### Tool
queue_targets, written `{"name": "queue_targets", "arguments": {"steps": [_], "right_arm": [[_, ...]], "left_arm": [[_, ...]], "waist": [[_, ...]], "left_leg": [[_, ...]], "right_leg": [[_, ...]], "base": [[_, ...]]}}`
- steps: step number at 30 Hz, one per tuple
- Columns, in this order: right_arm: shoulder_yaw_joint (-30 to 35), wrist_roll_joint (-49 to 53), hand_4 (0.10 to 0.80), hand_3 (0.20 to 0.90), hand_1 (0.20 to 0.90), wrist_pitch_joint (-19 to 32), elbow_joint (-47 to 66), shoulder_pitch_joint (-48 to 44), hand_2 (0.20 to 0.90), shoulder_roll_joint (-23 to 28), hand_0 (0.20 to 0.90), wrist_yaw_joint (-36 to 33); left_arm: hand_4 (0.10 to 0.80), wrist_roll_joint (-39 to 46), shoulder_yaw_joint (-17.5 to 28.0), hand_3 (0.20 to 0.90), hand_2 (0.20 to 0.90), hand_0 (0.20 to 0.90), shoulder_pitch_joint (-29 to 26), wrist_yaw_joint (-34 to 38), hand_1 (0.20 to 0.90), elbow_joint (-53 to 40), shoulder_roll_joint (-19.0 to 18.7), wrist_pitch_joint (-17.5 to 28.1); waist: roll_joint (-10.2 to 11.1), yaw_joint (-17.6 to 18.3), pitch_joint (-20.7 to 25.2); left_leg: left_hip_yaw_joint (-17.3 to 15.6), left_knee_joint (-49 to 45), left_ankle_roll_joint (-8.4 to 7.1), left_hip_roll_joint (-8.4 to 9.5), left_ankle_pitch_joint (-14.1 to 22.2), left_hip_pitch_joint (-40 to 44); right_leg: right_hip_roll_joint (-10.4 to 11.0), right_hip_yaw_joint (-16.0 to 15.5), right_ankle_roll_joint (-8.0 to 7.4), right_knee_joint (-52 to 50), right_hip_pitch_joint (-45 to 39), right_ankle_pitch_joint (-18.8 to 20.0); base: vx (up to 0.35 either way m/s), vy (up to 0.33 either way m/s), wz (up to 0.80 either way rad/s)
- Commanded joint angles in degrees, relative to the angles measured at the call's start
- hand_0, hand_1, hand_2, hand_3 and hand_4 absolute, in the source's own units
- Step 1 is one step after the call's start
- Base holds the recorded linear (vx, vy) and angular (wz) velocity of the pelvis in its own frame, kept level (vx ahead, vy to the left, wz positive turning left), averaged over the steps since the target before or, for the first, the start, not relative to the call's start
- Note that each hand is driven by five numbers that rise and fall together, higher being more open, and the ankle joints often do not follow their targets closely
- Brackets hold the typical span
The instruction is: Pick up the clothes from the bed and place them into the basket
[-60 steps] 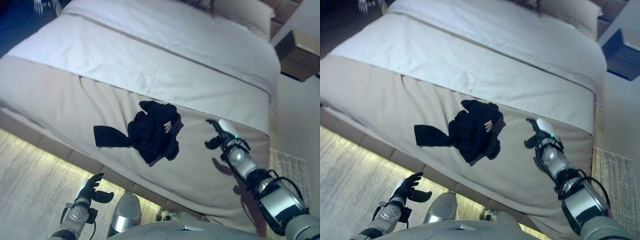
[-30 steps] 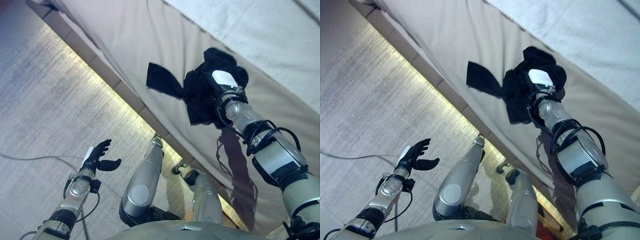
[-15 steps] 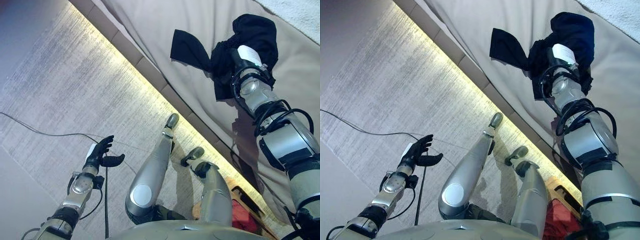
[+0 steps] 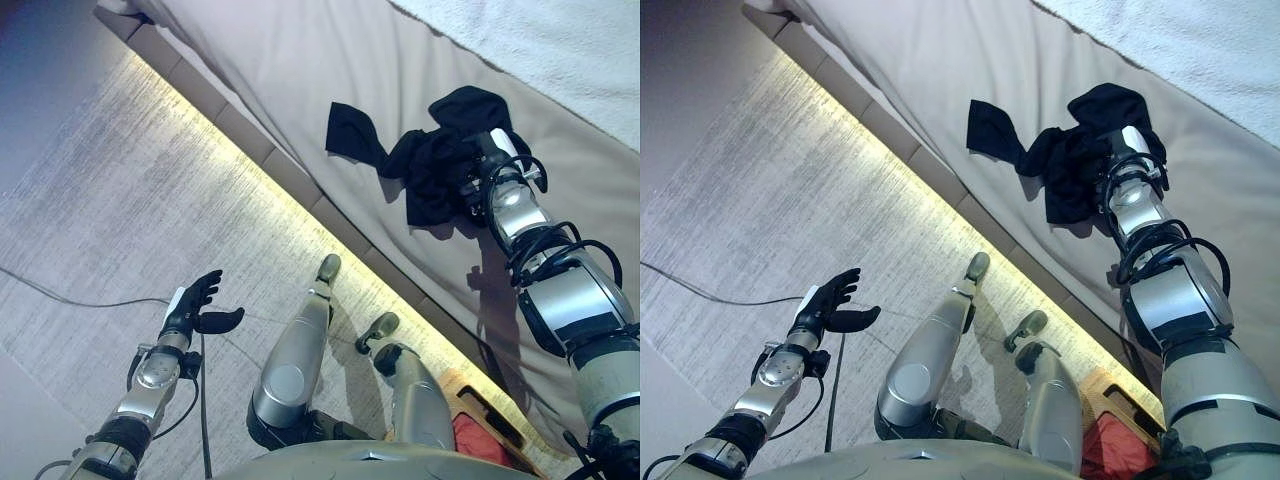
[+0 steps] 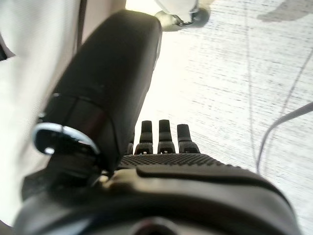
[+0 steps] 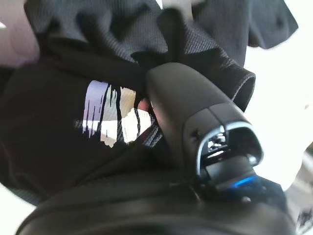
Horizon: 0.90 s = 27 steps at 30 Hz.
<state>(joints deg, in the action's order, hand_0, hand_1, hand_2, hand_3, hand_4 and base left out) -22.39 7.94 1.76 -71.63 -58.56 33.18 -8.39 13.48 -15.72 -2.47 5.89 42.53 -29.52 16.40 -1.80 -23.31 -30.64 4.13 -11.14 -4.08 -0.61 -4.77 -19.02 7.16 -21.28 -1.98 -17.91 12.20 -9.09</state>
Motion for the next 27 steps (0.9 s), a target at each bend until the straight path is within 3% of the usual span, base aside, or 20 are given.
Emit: {"name": "queue_targets", "arguments": {"steps": [1, 9, 15, 21, 27], "right_arm": [[2.46, 8.18, 0.100, 0.200, 0.300, 7.41, 4.94, 5.18, 0.300, 4.29, 0.300, -2.36], [13.09, 24.69, 0.100, 0.200, 0.300, 10.48, 20.81, 21.32, 0.300, 2.08, 0.300, 1.91], [23.30, 46.64, 0.100, 0.200, 0.300, 13.65, 39.00, 36.75, 0.300, -6.98, 0.300, 12.65], [28.64, 59.54, 0.100, 0.200, 0.300, 13.51, 55.95, 45.27, 0.300, -14.14, 0.300, 22.49], [30.54, 64.35, 0.100, 0.200, 0.300, 14.98, 66.92, 48.42, 0.300, -17.46, 0.300, 26.62]], "left_arm": [[0.800, -1.82, 0.55, 0.900, 0.900, 0.900, 5.11, 2.75, 0.900, 1.60, -0.08, 2.93], [0.800, -6.72, 2.88, 0.900, 0.900, 0.900, 8.64, 4.50, 0.900, 6.60, 5.34, 3.32], [0.800, -8.82, 4.19, 0.900, 0.900, 0.900, 9.67, 4.63, 0.900, 11.68, 9.87, 4.77], [0.800, -8.95, 4.00, 0.900, 0.900, 0.900, 9.72, 5.03, 0.900, 13.82, 11.82, 5.01], [0.800, -10.07, 3.13, 0.900, 0.900, 0.900, 8.72, 4.66, 0.900, 14.72, 12.37, 4.49]], "waist": [[3.40, 2.23, 9.51], [4.27, 7.49, 16.60], [3.95, 12.89, 22.16], [3.66, 17.30, 25.15], [3.50, 20.29, 26.73]], "left_leg": [[-1.86, 2.64, -1.05, -2.12, 0.57, -0.30], [-5.14, 12.03, -1.29, -3.47, -0.83, 10.07], [-7.38, 15.02, -0.54, -3.28, 0.26, 16.43], [-9.97, 15.48, 0.00, -3.22, 2.21, 20.73], [-11.64, 15.48, 0.06, -3.58, 3.21, 23.03]], "right_leg": [[-3.09, -0.25, -0.50, 9.04, -4.61, 6.71], [-3.99, 2.97, -1.07, 15.39, -11.40, 7.51], [-4.22, 5.61, -1.29, 18.75, -14.76, 8.86], [-4.01, 7.90, -1.89, 21.80, -17.08, 10.33], [-3.97, 9.13, -2.10, 22.06, -18.07, 10.28]], "base": [[-0.011, 0.078, -0.17], [0.020, 0.090, -0.11], [0.026, 0.046, -0.17], [-0.019, 0.014, -0.19], [-0.006, 0.005, -0.14]]}}
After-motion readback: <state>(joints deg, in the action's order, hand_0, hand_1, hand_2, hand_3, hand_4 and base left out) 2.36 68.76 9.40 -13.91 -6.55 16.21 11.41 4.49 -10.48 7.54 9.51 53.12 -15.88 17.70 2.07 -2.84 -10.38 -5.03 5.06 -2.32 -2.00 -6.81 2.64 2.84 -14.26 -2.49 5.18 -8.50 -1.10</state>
